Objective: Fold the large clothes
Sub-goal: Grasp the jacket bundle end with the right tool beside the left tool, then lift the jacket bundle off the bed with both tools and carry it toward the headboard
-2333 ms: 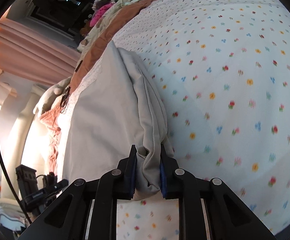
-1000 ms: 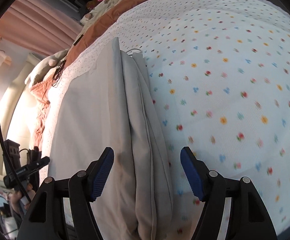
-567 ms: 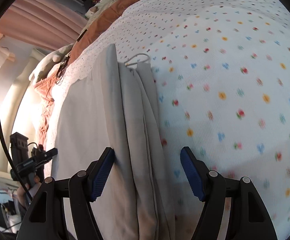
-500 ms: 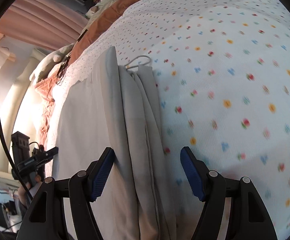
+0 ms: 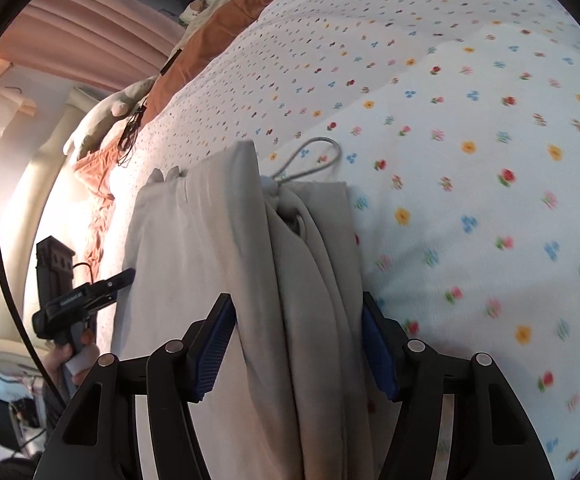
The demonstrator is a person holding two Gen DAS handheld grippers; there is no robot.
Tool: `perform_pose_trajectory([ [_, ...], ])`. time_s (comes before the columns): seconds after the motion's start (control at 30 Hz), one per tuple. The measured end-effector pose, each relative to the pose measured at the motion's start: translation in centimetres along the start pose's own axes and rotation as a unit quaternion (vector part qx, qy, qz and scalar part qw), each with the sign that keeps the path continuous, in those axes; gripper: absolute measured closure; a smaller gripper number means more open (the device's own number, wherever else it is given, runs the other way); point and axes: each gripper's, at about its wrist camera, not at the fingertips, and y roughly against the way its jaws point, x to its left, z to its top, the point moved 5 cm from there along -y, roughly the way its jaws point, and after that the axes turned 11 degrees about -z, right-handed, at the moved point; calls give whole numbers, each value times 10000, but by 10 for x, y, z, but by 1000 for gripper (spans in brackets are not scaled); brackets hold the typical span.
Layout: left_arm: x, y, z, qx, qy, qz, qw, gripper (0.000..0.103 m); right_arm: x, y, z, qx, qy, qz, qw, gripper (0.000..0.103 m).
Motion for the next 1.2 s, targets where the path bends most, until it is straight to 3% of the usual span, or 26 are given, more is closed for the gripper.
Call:
perform_pose_trajectory([
  [0.13,-3,-5,6,-25,-26,76,10000,55,2,-3,2,39,-19,112,9999,65],
  [0.27,-11,0,4,-123,-171,138,9997,71,14,12,-2,-264,197,-82,9994,86],
  [0.33,-16,6,4,-194,-272,158,9993,78,26,23,-4,-455,330,-202,9982,89],
  [0.47,-27,26,2,-408,-461,84,9981,85,48,45,-10,-800,551,-388,9945,91],
  [0.73,-56,72,-6,-880,-810,-52,9928,88,87,89,-27,-1347,810,-460,9865,92],
  [1.2,-86,167,-40,-1668,-1090,-282,9795,90,158,158,-72,-1959,1215,-28,9731,92],
])
